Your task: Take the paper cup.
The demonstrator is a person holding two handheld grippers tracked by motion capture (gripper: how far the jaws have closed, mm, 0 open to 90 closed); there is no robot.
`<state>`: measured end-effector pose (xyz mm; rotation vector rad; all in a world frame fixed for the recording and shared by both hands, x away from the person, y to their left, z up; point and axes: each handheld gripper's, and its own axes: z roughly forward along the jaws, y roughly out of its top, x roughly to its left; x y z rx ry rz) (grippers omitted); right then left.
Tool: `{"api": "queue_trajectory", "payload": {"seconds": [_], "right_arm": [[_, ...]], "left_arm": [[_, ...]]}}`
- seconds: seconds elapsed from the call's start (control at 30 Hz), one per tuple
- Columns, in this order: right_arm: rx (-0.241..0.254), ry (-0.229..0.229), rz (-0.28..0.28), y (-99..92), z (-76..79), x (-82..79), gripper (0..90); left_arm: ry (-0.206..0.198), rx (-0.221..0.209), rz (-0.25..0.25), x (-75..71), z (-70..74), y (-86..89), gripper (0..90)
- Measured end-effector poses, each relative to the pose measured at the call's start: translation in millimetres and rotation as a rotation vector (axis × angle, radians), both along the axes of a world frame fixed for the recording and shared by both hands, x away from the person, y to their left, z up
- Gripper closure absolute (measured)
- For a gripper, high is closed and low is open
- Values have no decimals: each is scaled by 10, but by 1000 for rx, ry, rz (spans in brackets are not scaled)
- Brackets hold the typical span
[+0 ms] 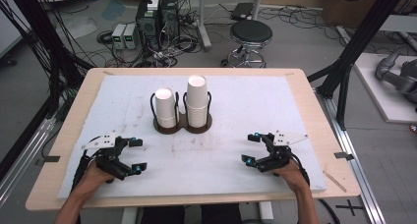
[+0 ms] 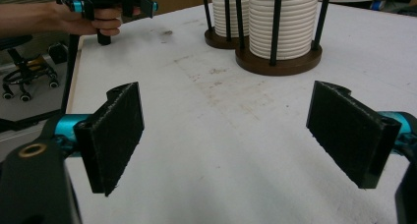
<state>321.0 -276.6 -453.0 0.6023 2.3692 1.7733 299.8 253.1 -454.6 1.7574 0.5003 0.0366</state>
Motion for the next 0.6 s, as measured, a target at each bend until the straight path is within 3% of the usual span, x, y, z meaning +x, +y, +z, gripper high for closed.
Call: {"api": "queue_trajectory", "payload": {"seconds": [0.13, 0.27, 0.3, 0.4, 0.6], "right_arm": [[-2, 0, 0, 1, 0, -3, 148], [0, -1, 1, 0, -1, -1, 148], [0, -2, 2, -3, -1, 2, 148], [-1, 0, 1, -1, 0, -3, 148], [1, -3, 1, -1, -2, 2, 148]], "left_arm": [[-9, -15, 4, -3, 34, 2, 19], [-46, -30, 1, 4, 182, 20, 19], [-66, -42, -4, 18, 287, 39, 19], [-78, -44, -10, 37, 387, 53, 19], [-120, -20, -13, 163, 753, 75, 19]]}}
